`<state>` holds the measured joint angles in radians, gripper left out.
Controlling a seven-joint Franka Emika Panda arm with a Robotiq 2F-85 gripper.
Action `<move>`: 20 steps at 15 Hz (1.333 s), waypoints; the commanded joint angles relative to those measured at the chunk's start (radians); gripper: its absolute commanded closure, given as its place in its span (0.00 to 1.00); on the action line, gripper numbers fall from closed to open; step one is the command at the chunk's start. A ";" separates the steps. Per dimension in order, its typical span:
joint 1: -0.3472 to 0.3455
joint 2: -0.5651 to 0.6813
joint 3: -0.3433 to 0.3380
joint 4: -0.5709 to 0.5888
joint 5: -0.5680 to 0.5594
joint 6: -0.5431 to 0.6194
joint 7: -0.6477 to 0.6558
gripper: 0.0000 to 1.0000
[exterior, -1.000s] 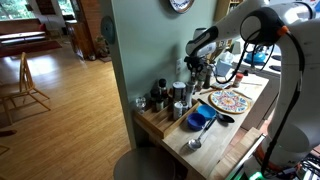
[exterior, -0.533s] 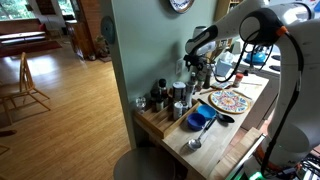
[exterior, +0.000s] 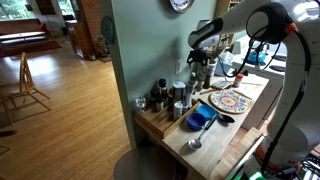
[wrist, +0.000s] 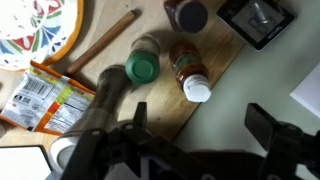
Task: Move the brown bottle with a white lid off of the tray
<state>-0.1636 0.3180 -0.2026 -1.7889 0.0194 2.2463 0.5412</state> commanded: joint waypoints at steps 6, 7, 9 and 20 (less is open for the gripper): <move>0.004 -0.268 0.033 -0.051 0.057 -0.316 -0.268 0.00; 0.008 -0.305 0.040 -0.064 0.052 -0.350 -0.300 0.00; 0.017 -0.371 0.053 -0.080 0.040 -0.431 -0.368 0.00; 0.053 -0.610 0.071 -0.167 0.030 -0.570 -0.693 0.00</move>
<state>-0.1186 -0.2946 -0.1248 -1.9606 0.0509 1.6794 -0.1541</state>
